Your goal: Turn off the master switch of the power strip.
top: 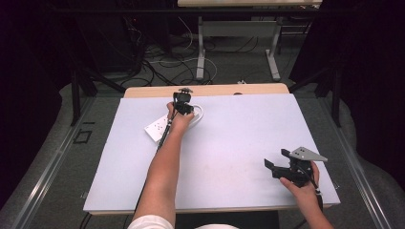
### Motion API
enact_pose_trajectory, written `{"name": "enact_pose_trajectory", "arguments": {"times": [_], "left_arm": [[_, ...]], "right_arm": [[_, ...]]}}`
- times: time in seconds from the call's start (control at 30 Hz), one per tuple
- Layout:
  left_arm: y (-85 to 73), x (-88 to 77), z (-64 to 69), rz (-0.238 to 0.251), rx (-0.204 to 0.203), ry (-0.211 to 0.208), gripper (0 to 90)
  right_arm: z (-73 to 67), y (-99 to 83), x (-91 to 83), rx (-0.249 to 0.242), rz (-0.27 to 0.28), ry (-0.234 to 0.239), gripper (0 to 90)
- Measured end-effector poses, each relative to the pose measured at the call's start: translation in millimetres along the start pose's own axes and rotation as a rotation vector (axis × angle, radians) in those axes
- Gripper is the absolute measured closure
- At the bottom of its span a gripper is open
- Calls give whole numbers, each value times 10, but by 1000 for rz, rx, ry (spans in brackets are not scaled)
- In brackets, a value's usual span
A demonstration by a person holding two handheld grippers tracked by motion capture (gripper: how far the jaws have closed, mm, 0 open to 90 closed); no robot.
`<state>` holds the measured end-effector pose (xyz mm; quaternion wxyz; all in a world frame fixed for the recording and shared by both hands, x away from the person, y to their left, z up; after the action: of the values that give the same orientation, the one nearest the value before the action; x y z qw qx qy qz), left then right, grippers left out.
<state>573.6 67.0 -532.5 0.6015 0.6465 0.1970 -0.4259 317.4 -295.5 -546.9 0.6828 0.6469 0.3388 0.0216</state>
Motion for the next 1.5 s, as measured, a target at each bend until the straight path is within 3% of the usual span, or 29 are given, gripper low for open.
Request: {"name": "enact_pose_trajectory", "arguments": {"times": [0.17,0.33,0.37,0.57,0.6,0.63,0.9,1.13,1.23,1.5], "left_arm": [[0,-3,53,0,14,42,900],[16,-34,40,-9,-6,10,900],[9,-36,41,-3,-11,5,900],[18,-88,52,6,-3,1,900],[15,-100,65,11,-21,-1,900],[16,-116,60,9,-5,4,900],[49,-337,54,41,-17,3,900],[63,-541,43,70,3,-2,900],[57,-613,33,76,22,-11,900],[42,-798,28,93,5,-43,900]], "right_arm": [[14,4,-14,-4,-4,-6,170],[15,-12,12,2,9,-18,170],[21,-10,6,0,0,2,170],[15,-9,8,3,2,-3,170],[22,-8,6,-6,5,-4,170],[16,-6,0,3,7,-4,170],[53,-7,-37,-10,11,2,169],[63,-6,-57,-6,5,-3,169],[64,-5,-50,-18,2,-4,170],[42,-9,-37,-5,9,3,170]]}}
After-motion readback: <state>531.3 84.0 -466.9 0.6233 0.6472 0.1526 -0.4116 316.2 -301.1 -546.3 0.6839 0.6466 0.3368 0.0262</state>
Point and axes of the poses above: each handheld gripper's, and its own axes: x roughly forward along the jaws, y roughly out of its top, z roughly to its right, the point moved 1 cm from there along x, roughly forward along the jaws, and after that the axes turned 1 degree about -x, right-handed, at the moved point
